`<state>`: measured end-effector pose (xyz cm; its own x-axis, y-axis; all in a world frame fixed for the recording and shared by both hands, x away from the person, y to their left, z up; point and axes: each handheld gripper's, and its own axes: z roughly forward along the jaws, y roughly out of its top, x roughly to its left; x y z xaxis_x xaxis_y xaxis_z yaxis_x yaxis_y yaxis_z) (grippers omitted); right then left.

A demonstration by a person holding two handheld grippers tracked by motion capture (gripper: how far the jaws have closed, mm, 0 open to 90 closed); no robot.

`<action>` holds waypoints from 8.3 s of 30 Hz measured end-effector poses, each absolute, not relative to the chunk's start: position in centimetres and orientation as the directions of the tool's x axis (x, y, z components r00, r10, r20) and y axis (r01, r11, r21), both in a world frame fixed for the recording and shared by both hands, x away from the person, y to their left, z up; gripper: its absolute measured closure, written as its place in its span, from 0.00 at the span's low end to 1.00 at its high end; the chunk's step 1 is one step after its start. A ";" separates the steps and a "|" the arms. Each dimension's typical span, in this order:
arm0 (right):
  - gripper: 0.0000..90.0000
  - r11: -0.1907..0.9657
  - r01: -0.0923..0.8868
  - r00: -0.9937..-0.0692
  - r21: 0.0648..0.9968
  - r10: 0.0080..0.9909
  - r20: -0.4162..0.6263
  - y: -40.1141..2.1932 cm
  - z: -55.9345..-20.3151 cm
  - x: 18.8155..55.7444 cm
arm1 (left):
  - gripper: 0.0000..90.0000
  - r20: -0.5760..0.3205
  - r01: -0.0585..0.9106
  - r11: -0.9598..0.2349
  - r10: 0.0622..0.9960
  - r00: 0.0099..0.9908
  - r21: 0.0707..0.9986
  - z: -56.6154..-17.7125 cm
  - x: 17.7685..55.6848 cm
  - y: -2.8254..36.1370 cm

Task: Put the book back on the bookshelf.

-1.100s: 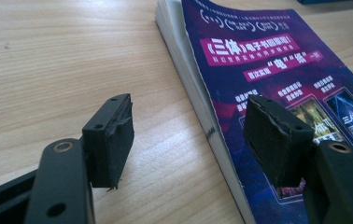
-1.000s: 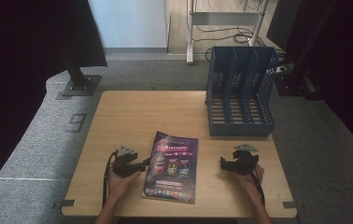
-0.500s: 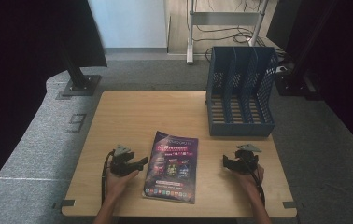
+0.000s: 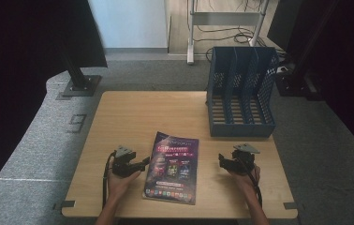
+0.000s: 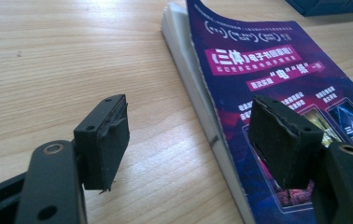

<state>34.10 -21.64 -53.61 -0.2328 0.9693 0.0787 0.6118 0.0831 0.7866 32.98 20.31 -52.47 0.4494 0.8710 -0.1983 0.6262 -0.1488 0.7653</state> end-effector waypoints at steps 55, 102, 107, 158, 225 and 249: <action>0.17 0.200 0.604 -0.439 0.771 0.891 0.113 -11.0 -54.3 36.0 | 0.32 -0.207 0.616 -0.159 0.854 0.478 0.771 -52.1 32.9 19.8; 0.34 0.209 0.615 -0.460 0.761 0.879 0.130 -10.7 -55.1 36.3 | 0.33 -0.201 0.609 -0.173 0.845 0.496 0.774 -52.1 33.5 18.6; 0.34 0.205 0.613 -0.458 0.763 0.879 0.132 -10.7 -55.2 36.2 | 0.33 -0.192 0.611 -0.189 0.843 0.503 0.769 -52.3 34.0 17.9; 0.34 0.195 0.606 -0.455 0.771 0.880 0.134 -10.7 -55.3 36.1 | 0.28 -0.190 0.679 -0.206 0.867 0.460 0.705 -54.4 38.2 14.2; 0.33 0.196 0.606 -0.453 0.771 0.882 0.132 -10.6 -55.3 36.2 | 0.50 -0.229 0.623 -0.218 0.799 0.555 0.751 -51.3 38.6 11.9; 0.33 0.195 0.607 -0.451 0.770 0.883 0.133 -10.6 -55.3 36.2 | 0.68 -0.158 0.630 -0.257 0.836 0.525 0.733 -51.8 39.0 12.4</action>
